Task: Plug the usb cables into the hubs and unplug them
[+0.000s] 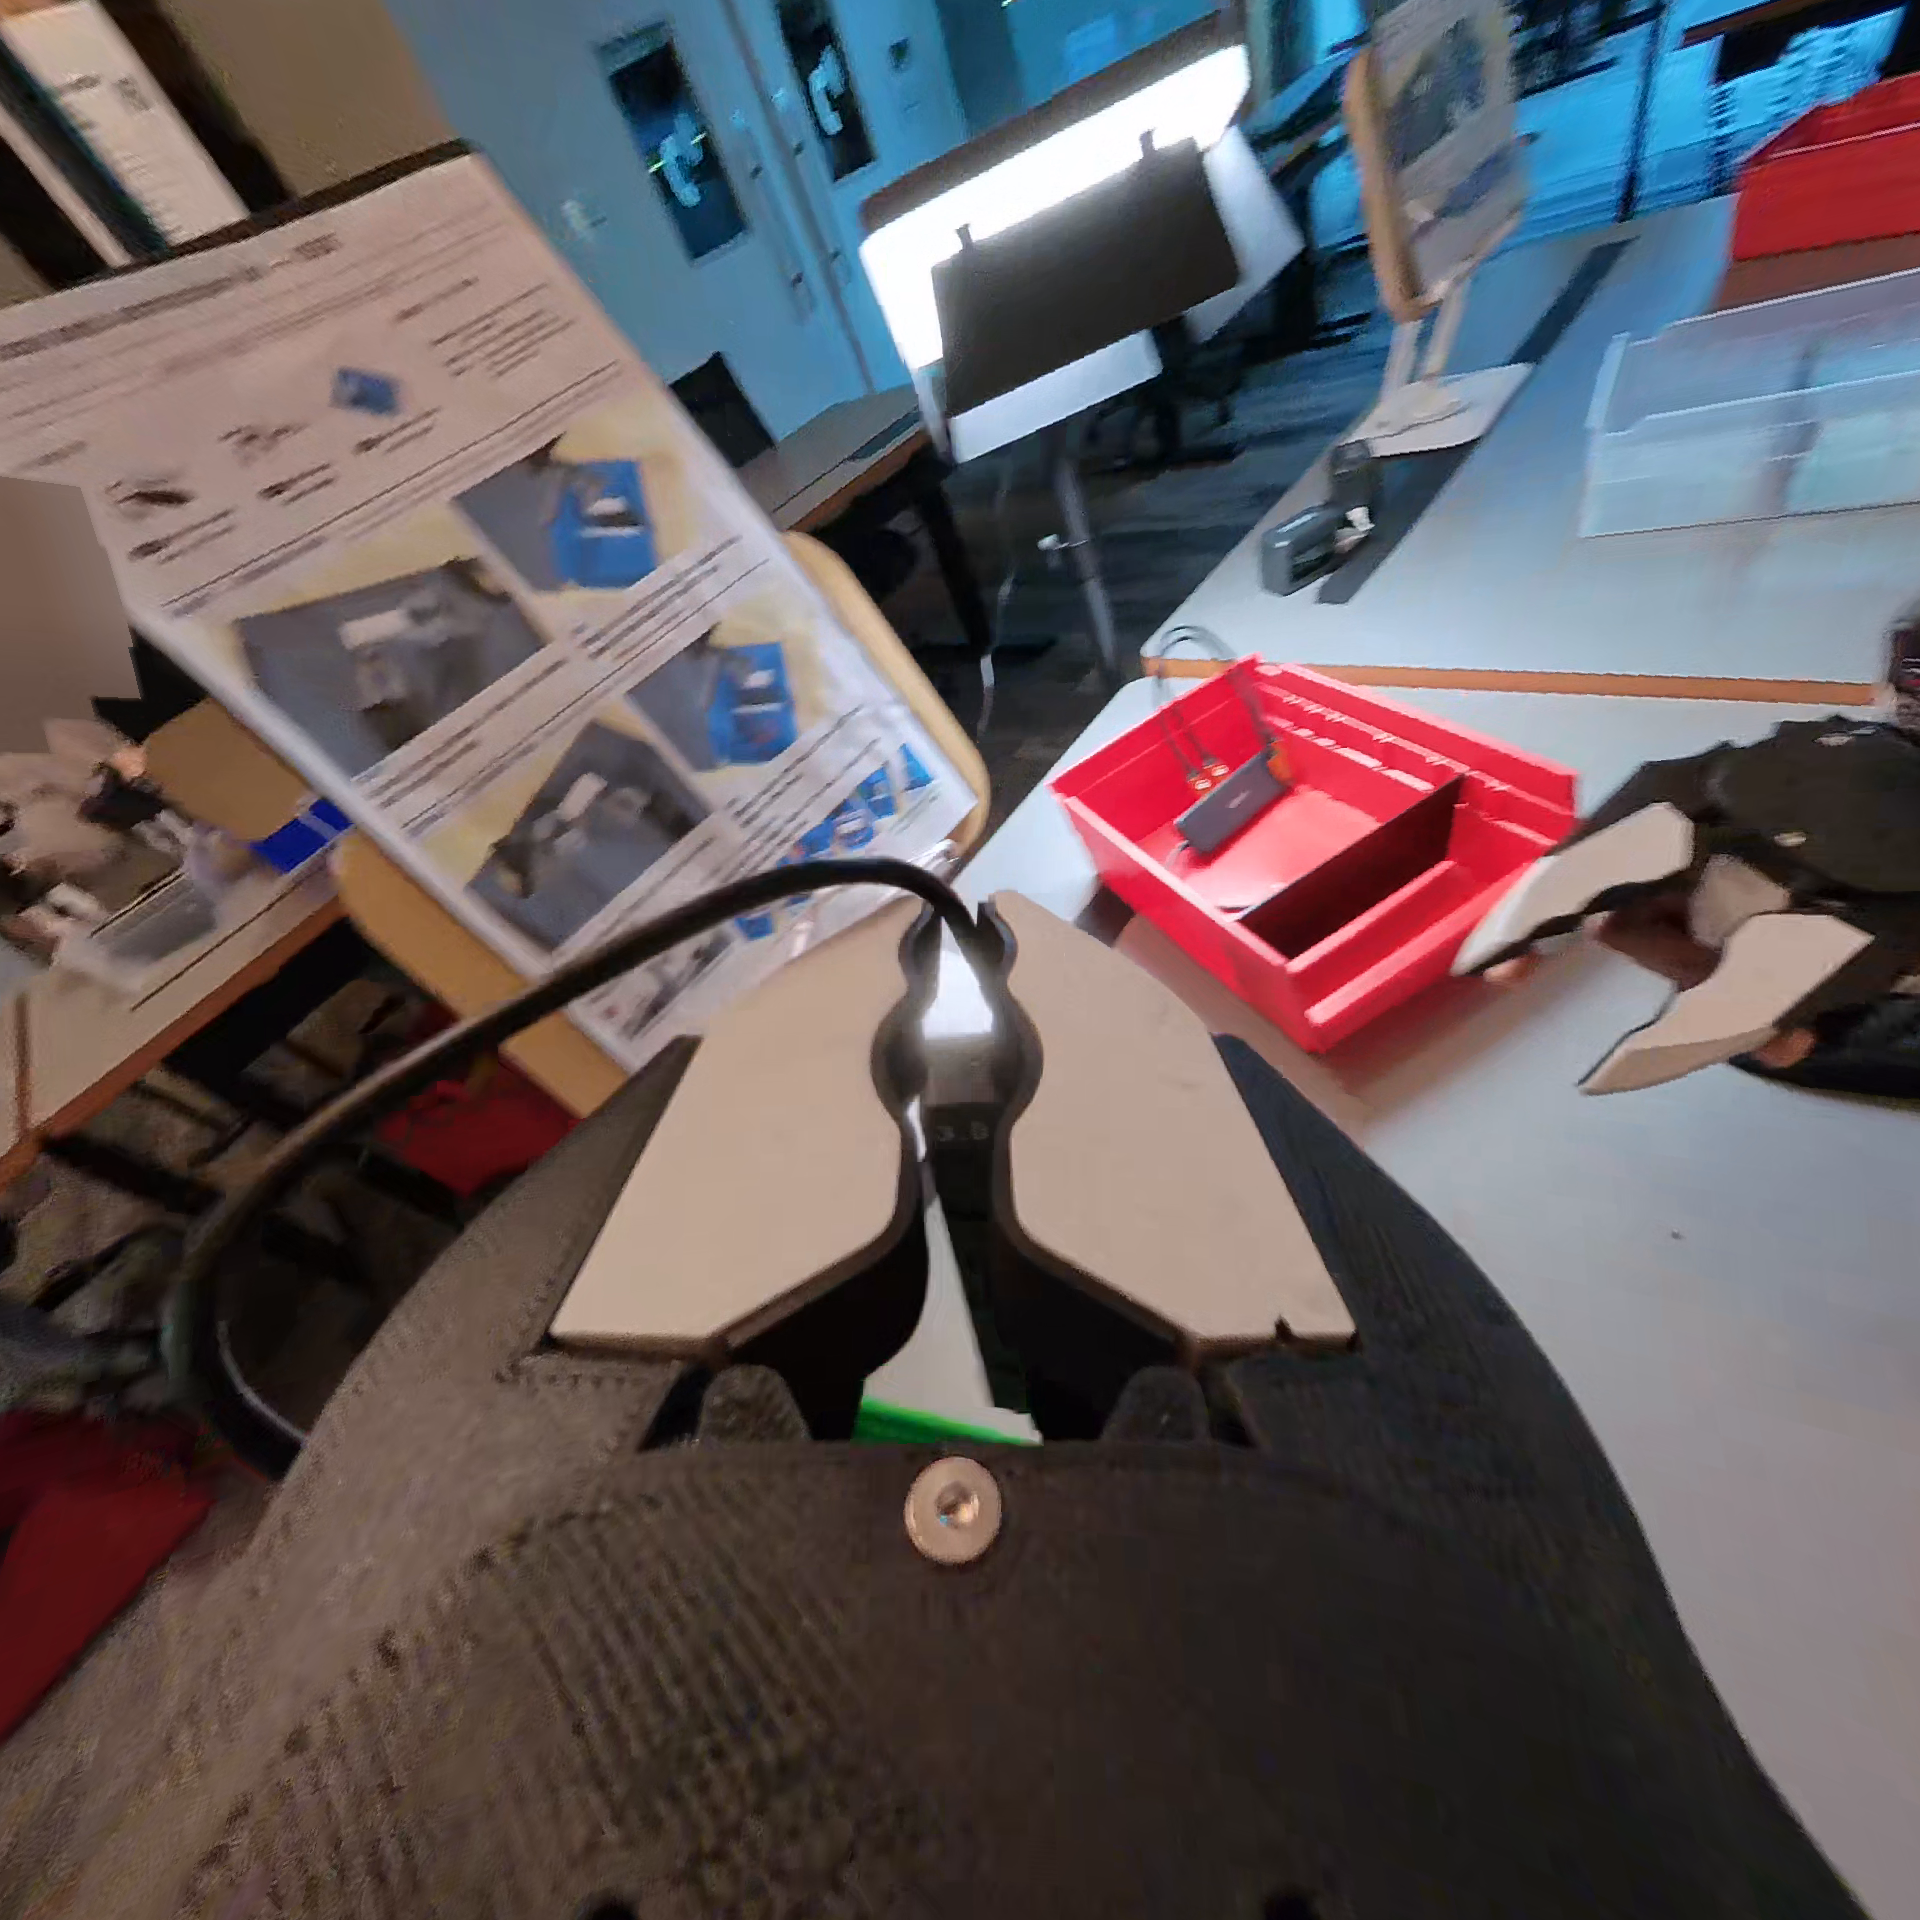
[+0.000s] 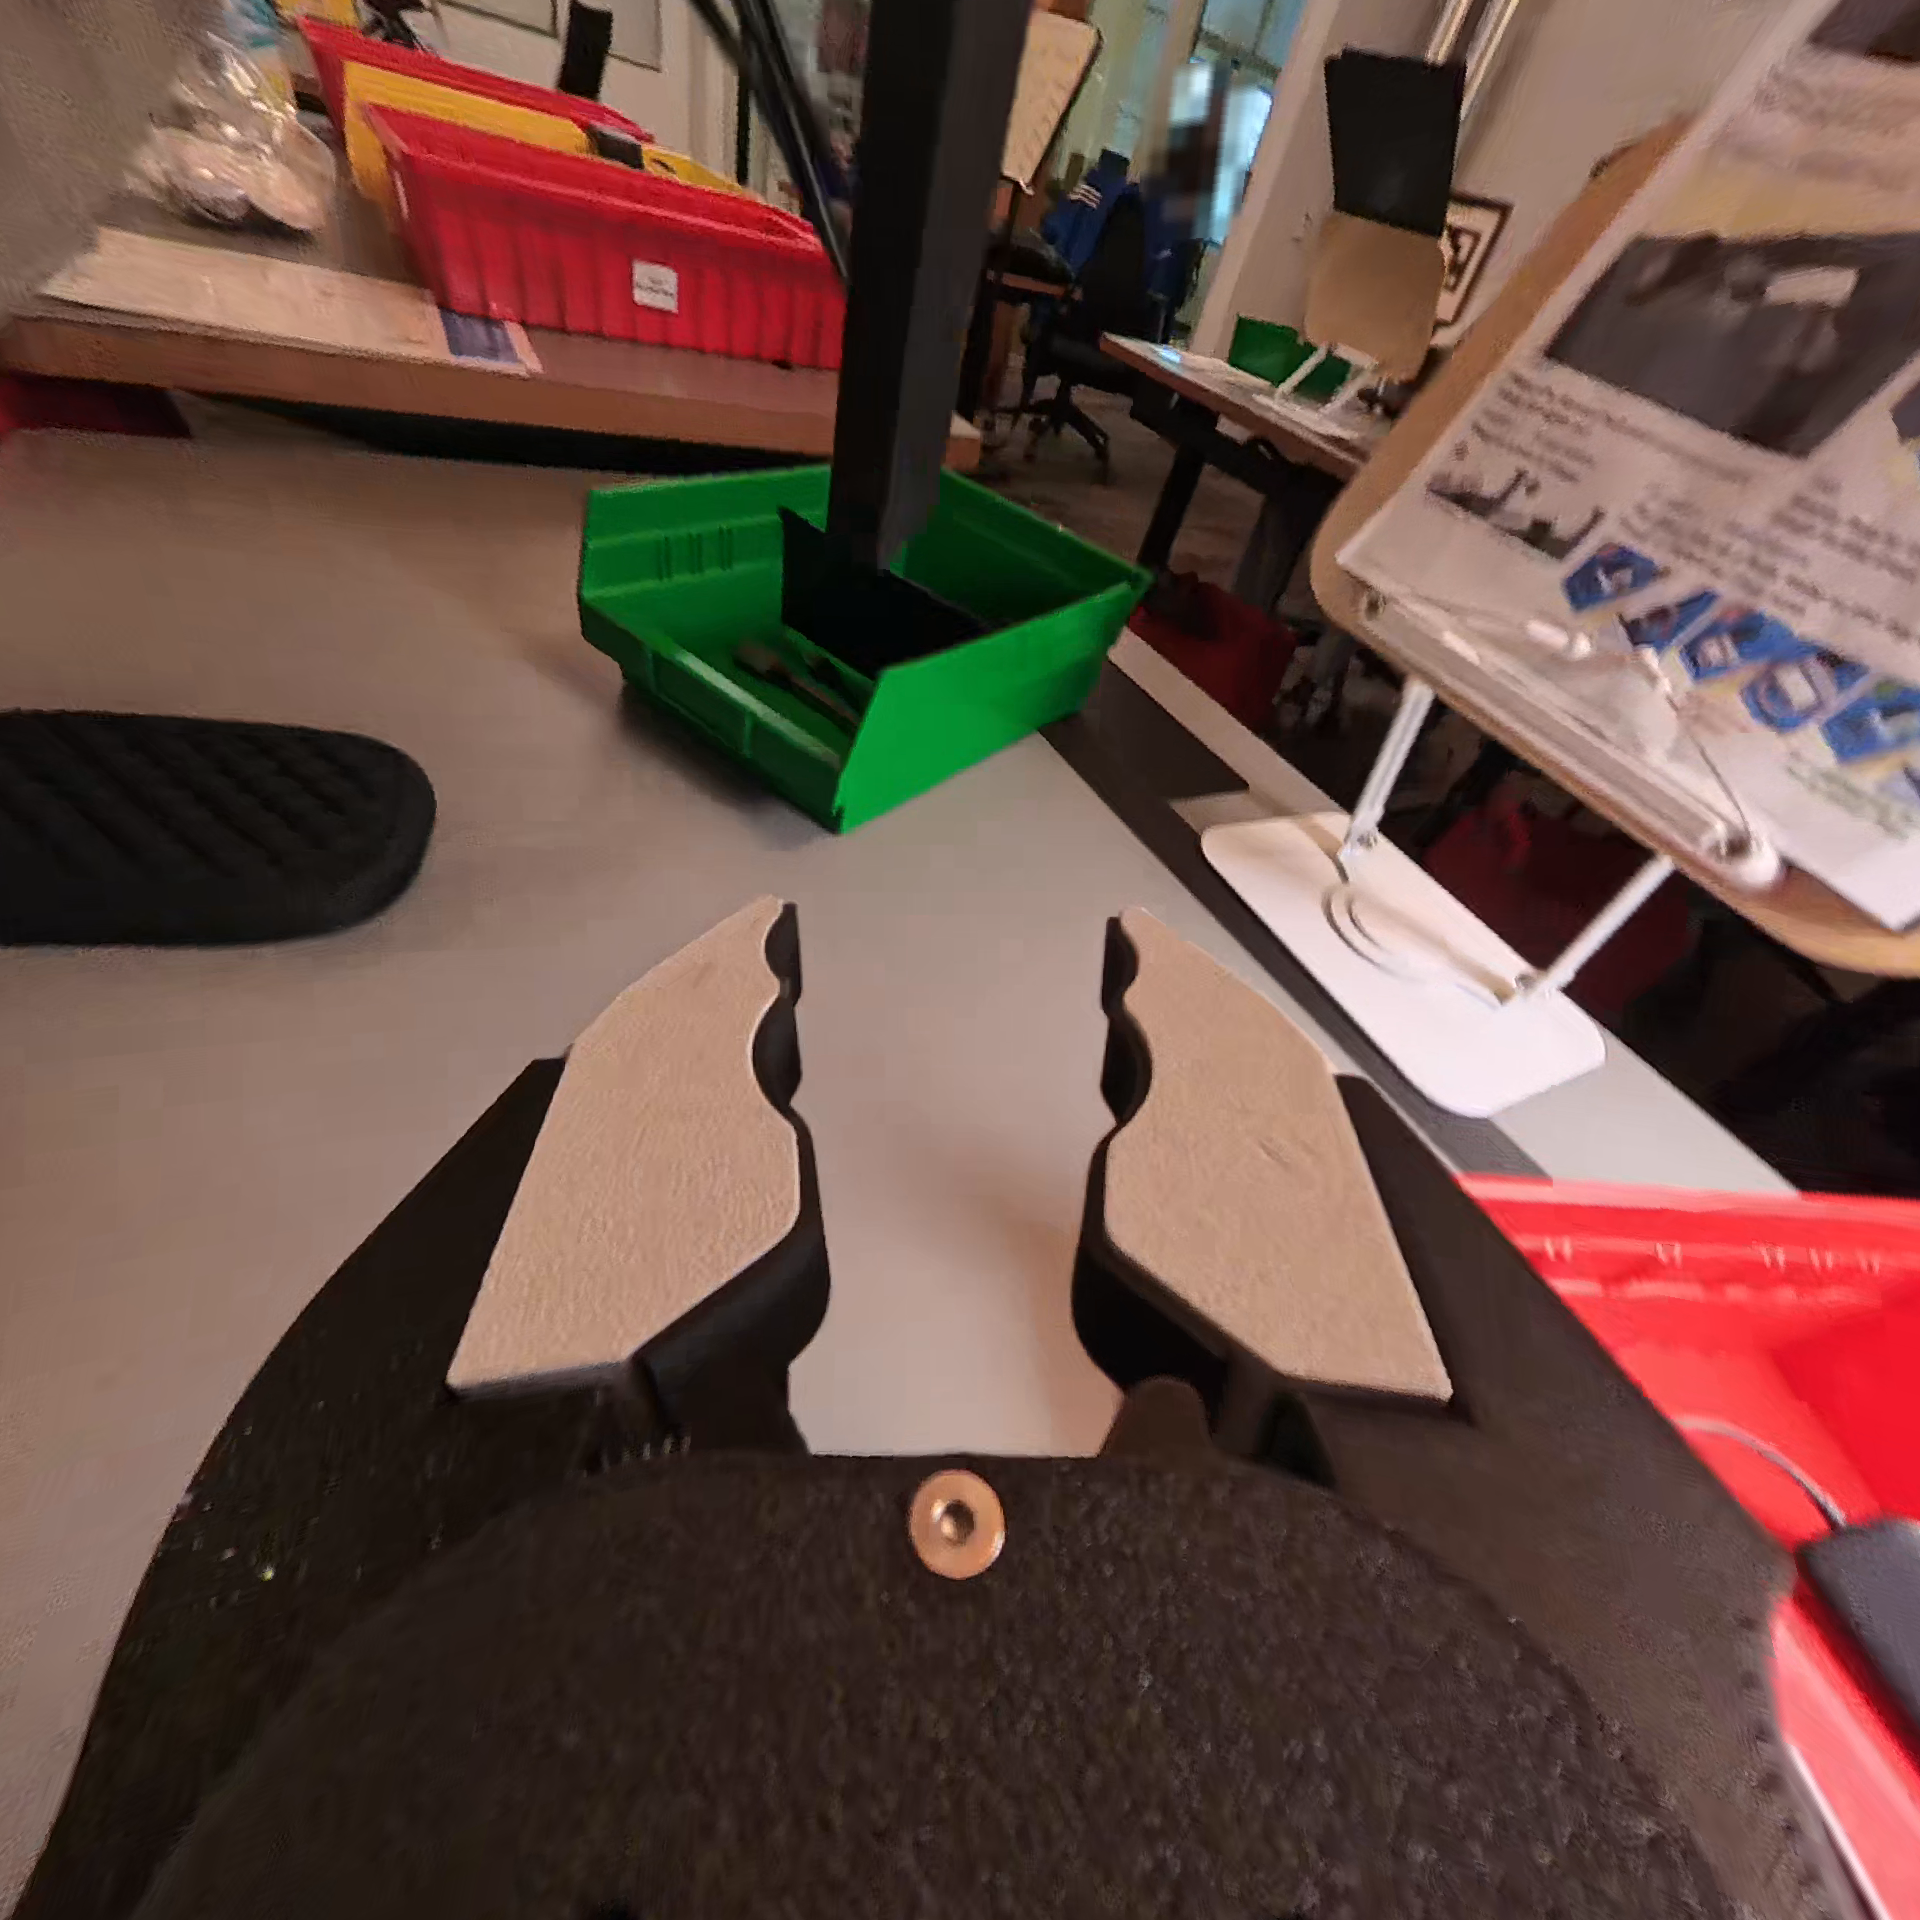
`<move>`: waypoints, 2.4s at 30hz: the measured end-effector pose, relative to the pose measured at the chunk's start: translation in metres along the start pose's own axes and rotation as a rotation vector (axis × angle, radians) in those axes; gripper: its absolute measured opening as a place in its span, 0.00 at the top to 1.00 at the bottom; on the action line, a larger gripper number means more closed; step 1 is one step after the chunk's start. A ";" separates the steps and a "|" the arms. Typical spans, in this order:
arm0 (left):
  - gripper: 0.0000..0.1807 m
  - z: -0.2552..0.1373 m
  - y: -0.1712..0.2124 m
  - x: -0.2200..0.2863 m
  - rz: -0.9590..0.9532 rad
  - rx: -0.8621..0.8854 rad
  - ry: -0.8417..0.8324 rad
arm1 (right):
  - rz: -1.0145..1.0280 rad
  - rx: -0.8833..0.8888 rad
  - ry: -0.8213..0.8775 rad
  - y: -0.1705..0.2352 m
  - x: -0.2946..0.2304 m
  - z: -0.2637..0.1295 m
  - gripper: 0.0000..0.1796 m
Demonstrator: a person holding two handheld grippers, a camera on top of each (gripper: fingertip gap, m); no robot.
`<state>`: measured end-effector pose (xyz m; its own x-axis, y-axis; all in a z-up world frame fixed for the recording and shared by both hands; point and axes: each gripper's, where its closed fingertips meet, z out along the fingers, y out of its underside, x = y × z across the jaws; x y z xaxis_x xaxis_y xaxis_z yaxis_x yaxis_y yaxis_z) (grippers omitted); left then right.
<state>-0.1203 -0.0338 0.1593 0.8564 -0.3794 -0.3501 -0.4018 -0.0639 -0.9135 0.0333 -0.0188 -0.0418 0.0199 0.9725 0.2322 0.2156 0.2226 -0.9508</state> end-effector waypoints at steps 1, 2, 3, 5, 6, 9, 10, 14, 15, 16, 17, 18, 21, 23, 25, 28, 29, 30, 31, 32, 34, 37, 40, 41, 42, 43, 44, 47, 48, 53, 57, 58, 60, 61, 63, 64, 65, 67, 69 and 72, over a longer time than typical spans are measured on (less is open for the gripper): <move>0.96 0.005 -0.001 0.016 0.003 0.012 0.030 | -0.014 0.011 -0.003 -0.011 -0.005 0.006 0.67; 0.96 0.010 -0.001 0.032 0.004 0.023 0.066 | -0.036 0.016 0.000 -0.019 -0.010 0.012 0.64; 0.96 0.015 0.000 0.049 -0.001 0.032 0.109 | -0.062 0.017 0.006 -0.026 -0.013 0.018 0.62; 0.96 0.024 0.003 0.080 -0.014 0.052 0.177 | -0.081 0.024 -0.035 -0.037 -0.024 0.028 0.57; 0.96 0.028 0.005 0.096 -0.019 0.060 0.216 | -0.076 0.024 -0.096 -0.040 -0.034 0.032 0.56; 0.96 0.037 0.011 0.141 -0.028 0.073 0.336 | -0.025 0.065 -0.294 -0.045 -0.058 0.036 0.53; 0.97 0.039 0.014 0.153 -0.028 0.073 0.368 | -0.024 0.069 -0.335 -0.042 -0.061 0.036 0.52; 0.97 0.044 0.029 0.187 -0.072 0.041 0.510 | 0.015 0.106 -0.454 -0.025 -0.072 0.032 0.57; 0.97 0.044 0.032 0.194 -0.099 0.030 0.560 | 0.015 0.102 -0.476 -0.018 -0.076 0.033 0.58; 0.97 0.043 0.035 0.200 -0.135 0.011 0.625 | 0.023 0.097 -0.511 -0.012 -0.082 0.032 0.59; 0.97 0.043 0.038 0.206 -0.173 -0.011 0.688 | 0.042 0.102 -0.547 -0.007 -0.088 0.032 0.60; 0.97 0.044 0.041 0.209 -0.207 -0.021 0.729 | 0.059 0.110 -0.569 -0.004 -0.093 0.032 0.60; 0.95 0.053 0.051 0.212 -0.281 -0.031 0.794 | 0.075 0.132 -0.626 0.001 -0.109 0.028 0.63; 0.94 0.057 0.057 0.212 -0.370 -0.027 0.860 | 0.125 0.164 -0.664 -0.001 -0.115 0.024 0.64; 0.89 0.059 0.065 0.211 -0.468 -0.046 0.941 | 0.197 0.202 -0.705 -0.004 -0.119 0.021 0.64; 0.79 0.048 0.075 0.209 -0.548 -0.047 1.054 | 0.292 0.259 -0.780 -0.011 -0.119 0.011 0.64; 0.77 0.044 0.078 0.207 -0.551 -0.031 1.064 | 0.306 0.283 -0.788 -0.014 -0.117 0.008 0.64; 0.75 0.039 0.083 0.205 -0.545 -0.013 1.061 | 0.319 0.310 -0.795 -0.018 -0.113 0.004 0.64; 0.74 0.036 0.088 0.202 -0.540 0.003 1.045 | 0.333 0.339 -0.800 -0.023 -0.108 -0.001 0.64; 0.74 0.033 0.094 0.200 -0.537 0.015 1.023 | 0.342 0.366 -0.794 -0.027 -0.102 -0.004 0.64; 0.72 0.029 0.110 0.202 -0.527 0.023 0.990 | 0.346 0.409 -0.762 -0.033 -0.090 -0.009 0.64; 0.68 0.027 0.142 0.224 -0.478 -0.012 0.964 | 0.380 0.483 -0.725 -0.042 -0.074 -0.016 0.64; 0.61 0.032 0.166 0.260 -0.433 -0.012 0.959 | 0.401 0.518 -0.699 -0.044 -0.068 -0.016 0.64; 0.59 0.035 0.170 0.271 -0.423 -0.004 0.962 | 0.408 0.526 -0.696 -0.043 -0.068 -0.015 0.64; 0.57 0.037 0.172 0.281 -0.417 -0.003 0.967 | 0.416 0.530 -0.695 -0.043 -0.068 -0.014 0.64; 0.56 0.040 0.174 0.289 -0.410 -0.008 0.964 | 0.424 0.531 -0.699 -0.042 -0.070 -0.012 0.64; 0.55 0.044 0.176 0.294 -0.397 -0.014 0.947 | 0.430 0.525 -0.708 -0.040 -0.072 -0.011 0.64; 0.66 0.054 0.184 0.295 -0.361 -0.028 0.870 | 0.418 0.485 -0.703 -0.035 -0.077 -0.007 0.64; 0.66 0.053 0.187 0.293 -0.353 -0.036 0.870 | 0.406 0.458 -0.685 -0.032 -0.078 -0.003 0.64; 0.67 0.057 0.204 0.270 -0.258 -0.089 0.754 | 0.300 0.283 -0.551 -0.009 -0.069 0.012 0.64; 0.68 0.058 0.202 0.256 -0.291 -0.079 0.699 | 0.329 0.234 -0.498 0.002 -0.059 0.017 0.63; 0.68 0.058 0.203 0.257 -0.303 -0.079 0.704 | 0.343 0.235 -0.497 0.003 -0.059 0.018 0.63; 0.68 0.058 0.205 0.257 -0.332 -0.081 0.717 | 0.350 0.222 -0.491 0.006 -0.058 0.020 0.63; 0.68 0.059 0.206 0.256 -0.343 -0.082 0.709 | 0.357 0.208 -0.477 0.009 -0.057 0.021 0.62; 0.68 0.064 0.207 0.251 -0.339 -0.088 0.649 | 0.384 0.174 -0.428 0.016 -0.051 0.026 0.61; 0.68 0.066 0.208 0.248 -0.318 -0.092 0.604 | 0.401 0.161 -0.406 0.020 -0.048 0.028 0.60; 0.68 0.068 0.209 0.246 -0.288 -0.097 0.564 | 0.414 0.158 -0.393 0.023 -0.046 0.028 0.59; 0.68 0.070 0.212 0.247 -0.258 -0.113 0.536 | 0.432 0.173 -0.387 0.026 -0.046 0.029 0.59; 0.68 0.071 0.214 0.250 -0.275 -0.110 0.558 | 0.430 0.182 -0.392 0.027 -0.047 0.028 0.59; 0.68 0.068 0.211 0.252 -0.317 -0.082 0.614 | 0.432 0.195 -0.469 0.025 -0.051 0.021 0.61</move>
<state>0.0330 -0.0803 -0.1357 0.6075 -0.7829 0.1341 -0.2066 -0.3187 -0.9251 0.0167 -0.0619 -0.0815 -0.3712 0.8944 -0.2495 0.1017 -0.2279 -0.9684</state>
